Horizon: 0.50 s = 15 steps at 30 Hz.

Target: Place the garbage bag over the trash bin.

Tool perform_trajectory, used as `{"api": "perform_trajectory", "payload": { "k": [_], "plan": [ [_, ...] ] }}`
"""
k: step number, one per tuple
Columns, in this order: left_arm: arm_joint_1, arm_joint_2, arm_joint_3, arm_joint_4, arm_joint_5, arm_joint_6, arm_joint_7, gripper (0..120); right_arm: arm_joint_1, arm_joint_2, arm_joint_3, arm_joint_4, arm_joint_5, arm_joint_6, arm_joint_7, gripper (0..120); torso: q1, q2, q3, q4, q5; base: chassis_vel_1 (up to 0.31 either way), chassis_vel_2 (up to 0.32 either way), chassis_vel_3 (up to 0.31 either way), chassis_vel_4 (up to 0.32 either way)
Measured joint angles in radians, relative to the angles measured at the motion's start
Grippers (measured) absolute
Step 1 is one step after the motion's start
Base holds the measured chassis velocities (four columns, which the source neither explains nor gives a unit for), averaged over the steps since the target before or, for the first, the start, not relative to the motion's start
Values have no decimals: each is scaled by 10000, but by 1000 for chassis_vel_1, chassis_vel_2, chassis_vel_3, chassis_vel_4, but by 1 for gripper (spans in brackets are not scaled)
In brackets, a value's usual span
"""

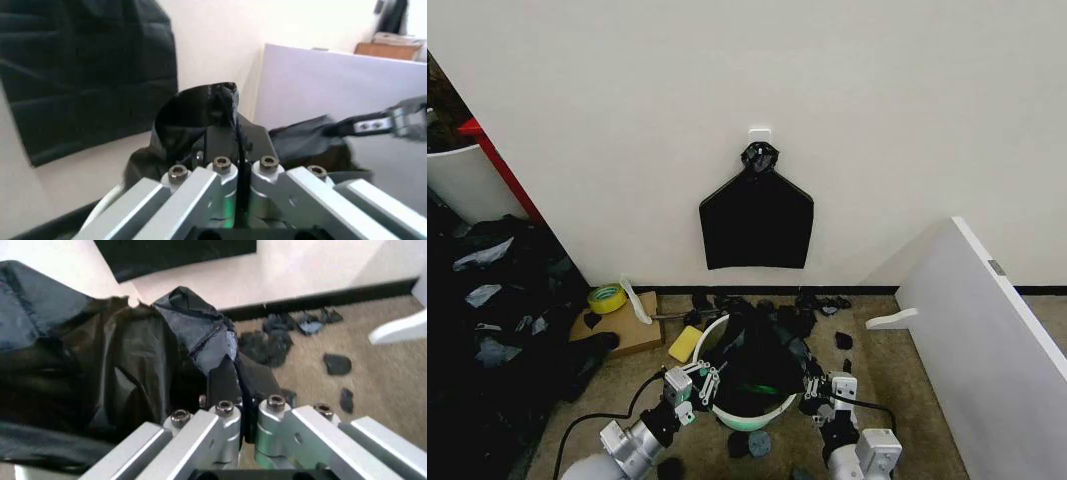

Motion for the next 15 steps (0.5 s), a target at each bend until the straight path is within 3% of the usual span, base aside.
{"api": "perform_trajectory", "payload": {
  "k": [5,9,10,15],
  "plan": [
    [548,501,114,-702,-99,589,-1580,0,-293,-370,-8,619,611,-393,450,0,0,0,0,0,1,0,0,0,0],
    [1184,1131,326,-1736,-132,1974,-3517,0,-664,-654,-54,883,734,-589,683,0,0,0,0,0,2,0,0,0,0],
    [1184,1131,326,-1736,-132,1974,-3517,0,-664,-654,-54,883,734,-589,683,0,0,0,0,0,2,0,0,0,0],
    [1956,1759,496,-2934,-584,3498,-5287,0,-1074,-792,-135,971,735,-765,896,0,0,0,-1,0,1,0,0,0,0]
  ]
}}
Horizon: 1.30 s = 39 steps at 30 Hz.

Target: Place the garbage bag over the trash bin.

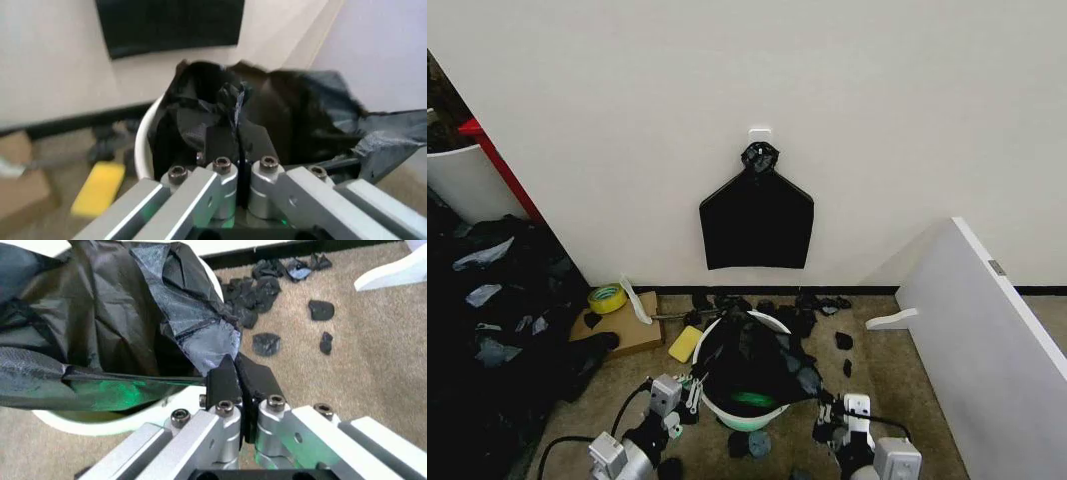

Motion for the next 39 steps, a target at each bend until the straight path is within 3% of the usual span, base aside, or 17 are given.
{"api": "perform_trajectory", "payload": {
  "k": [7,15,21,39],
  "plan": [
    [653,345,77,-1017,-454,1205,-1812,0,-227,-5,-216,-261,-655,-14,-106,0,0,0,0,0,0,0,0,0,0],
    [1022,478,122,-1344,-838,1843,-2733,0,-261,58,-409,-685,-1479,-44,-349,0,0,0,0,0,0,0,0,0,0],
    [768,366,217,-836,-917,2212,-3208,0,-256,56,-564,-1239,-2403,-314,-685,0,0,0,0,0,0,0,0,0,0],
    [24,147,1353,237,-597,2499,-3005,0,428,150,-781,-2646,-3257,-824,-1195,0,0,0,1,3,-4,0,0,0,0]
  ]
}}
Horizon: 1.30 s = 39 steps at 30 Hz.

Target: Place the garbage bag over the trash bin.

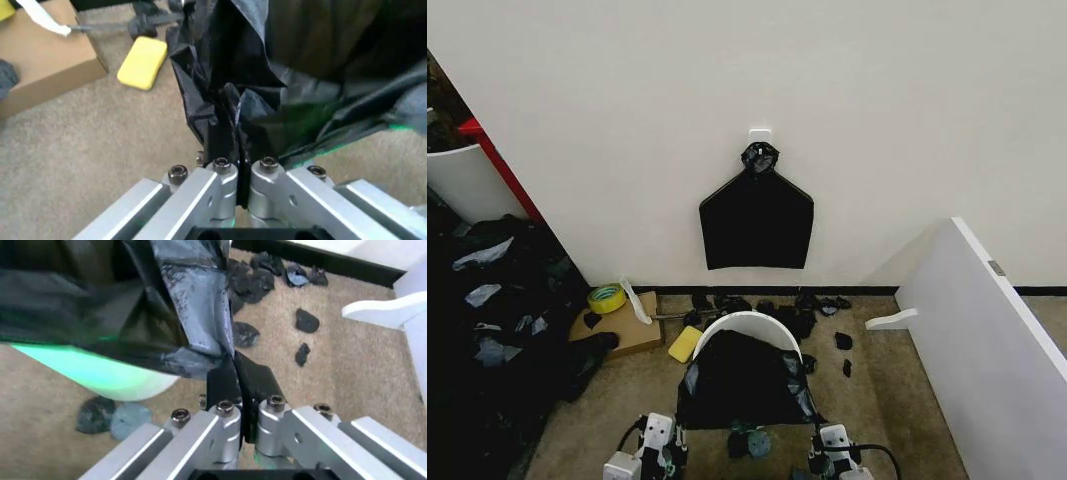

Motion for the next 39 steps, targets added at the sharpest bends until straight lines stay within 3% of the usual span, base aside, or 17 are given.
{"api": "perform_trajectory", "payload": {
  "k": [10,24,33,39],
  "plan": [
    [-71,-56,205,446,126,70,-35,0,495,19,39,-876,-398,29,-418,0,0,-1,-1,-1,-6,0,0,0,0],
    [-640,-585,433,1099,-303,-159,23,0,1032,314,96,-1969,-1392,579,-1058,0,0,-1,0,-6,16,0,0,0,0],
    [-536,-632,471,735,-346,-339,195,0,666,-122,318,-1204,-721,829,-924,0,0,0,0,-3,11,0,0,0,0],
    [-474,-561,381,610,-303,-343,191,0,63,-918,865,-128,282,463,-529,19,0,-1,0,-3,6,0,0,0,0]
  ]
}}
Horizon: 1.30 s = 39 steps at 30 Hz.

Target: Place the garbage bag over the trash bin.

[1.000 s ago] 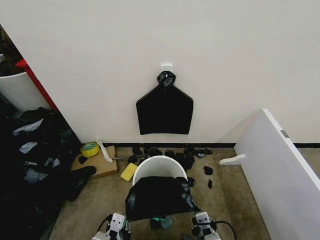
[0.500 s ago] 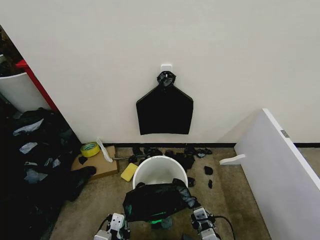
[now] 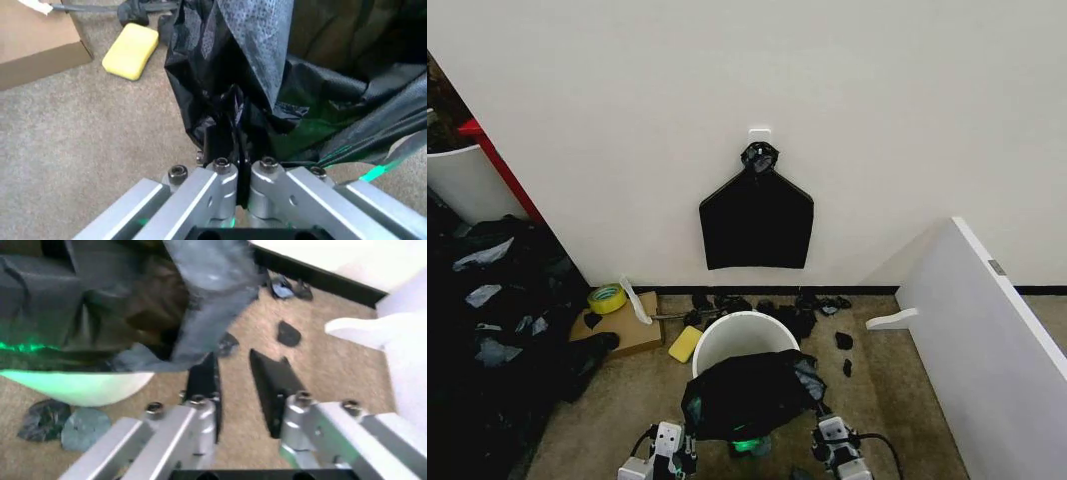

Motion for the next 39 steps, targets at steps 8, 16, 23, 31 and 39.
{"api": "perform_trajectory", "payload": {
  "k": [8,16,23,31,39],
  "plan": [
    [-9,9,29,-54,48,30,-20,0,-1026,-793,487,1347,748,-143,-287,48,0,0,0,-1,-2,0,0,0,0],
    [107,62,-62,-188,91,57,-34,0,-439,-628,594,1243,1842,1586,-1663,80,0,0,0,2,-1,0,0,0,0],
    [177,95,-166,-256,118,70,-40,0,262,-244,521,619,2524,1148,-932,100,0,0,0,-1,-1,0,0,0,0],
    [140,86,-145,-204,120,72,-42,0,522,-157,520,355,2745,1009,-827,83,0,0,0,0,-1,0,0,0,0],
    [111,93,-125,-165,121,72,-44,0,657,-170,501,46,2631,887,-861,48,0,0,0,0,-1,0,0,0,0]
  ]
}}
